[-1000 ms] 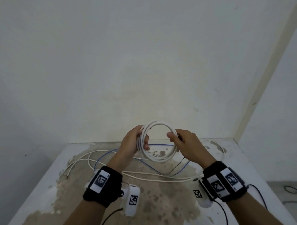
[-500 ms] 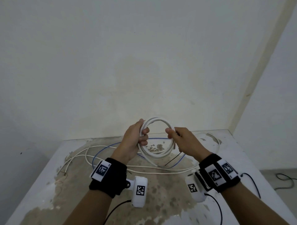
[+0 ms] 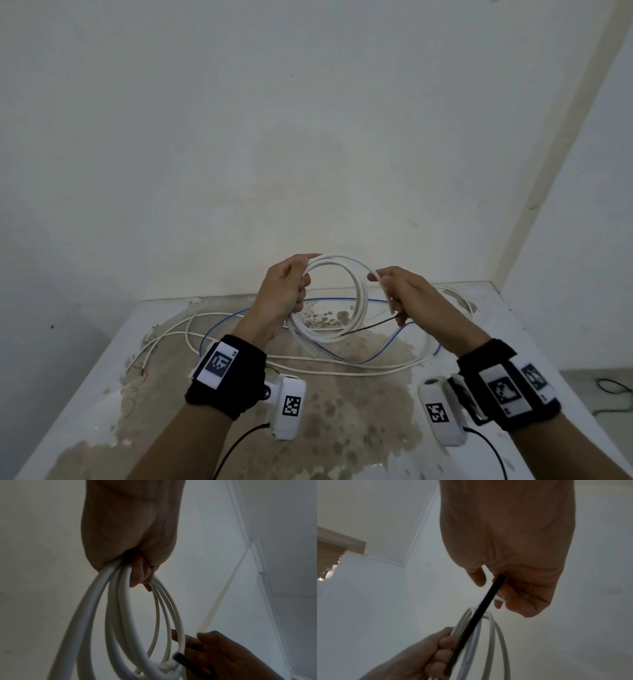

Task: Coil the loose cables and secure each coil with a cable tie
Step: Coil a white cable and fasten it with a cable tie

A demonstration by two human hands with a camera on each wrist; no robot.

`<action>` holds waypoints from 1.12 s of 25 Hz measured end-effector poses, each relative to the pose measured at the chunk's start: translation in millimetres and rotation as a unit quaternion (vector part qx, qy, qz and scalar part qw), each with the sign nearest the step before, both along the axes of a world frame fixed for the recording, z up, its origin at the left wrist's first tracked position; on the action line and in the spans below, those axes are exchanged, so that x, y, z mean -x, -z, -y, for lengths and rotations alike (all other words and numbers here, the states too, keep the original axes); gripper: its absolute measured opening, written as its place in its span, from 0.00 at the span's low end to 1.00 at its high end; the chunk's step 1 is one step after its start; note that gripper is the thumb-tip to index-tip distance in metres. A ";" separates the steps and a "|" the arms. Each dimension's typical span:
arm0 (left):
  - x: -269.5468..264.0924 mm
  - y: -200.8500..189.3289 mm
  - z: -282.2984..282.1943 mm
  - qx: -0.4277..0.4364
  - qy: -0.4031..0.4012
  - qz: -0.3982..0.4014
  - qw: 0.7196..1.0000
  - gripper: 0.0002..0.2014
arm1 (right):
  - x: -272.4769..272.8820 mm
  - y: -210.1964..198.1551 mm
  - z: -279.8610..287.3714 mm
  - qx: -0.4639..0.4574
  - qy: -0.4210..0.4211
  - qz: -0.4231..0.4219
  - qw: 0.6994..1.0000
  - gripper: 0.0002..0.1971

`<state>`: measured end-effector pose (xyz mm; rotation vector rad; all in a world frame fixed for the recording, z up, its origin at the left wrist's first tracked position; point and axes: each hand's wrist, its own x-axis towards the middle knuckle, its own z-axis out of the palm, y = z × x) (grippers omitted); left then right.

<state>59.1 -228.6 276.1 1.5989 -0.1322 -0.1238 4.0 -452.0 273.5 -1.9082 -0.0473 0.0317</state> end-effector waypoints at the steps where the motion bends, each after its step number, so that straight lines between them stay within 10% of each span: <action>1: 0.5 0.7 -1.3 -0.006 0.000 -0.001 1.000 0.17 | 1.6 -2.5 4.6 -0.009 0.006 0.008 1.000 0.17; 9: 8.0 -1.3 -2.6 -0.040 0.039 0.015 0.998 0.17 | 12.3 -34.9 7.7 -0.090 0.002 0.044 0.995 0.17; 15: 12.5 -5.8 2.4 -0.020 0.000 0.049 0.999 0.17 | 8.7 -13.5 -27.1 0.110 0.097 0.223 0.964 0.05; 21: 27.3 -4.7 13.2 -0.031 -0.016 0.086 0.996 0.15 | 3.7 -3.1 -54.1 -0.057 0.115 0.255 0.959 0.10; 28: 23.8 2.8 18.7 0.048 -0.063 -0.065 0.995 0.18 | 7.4 0.8 -61.5 -0.096 0.092 0.269 0.954 0.14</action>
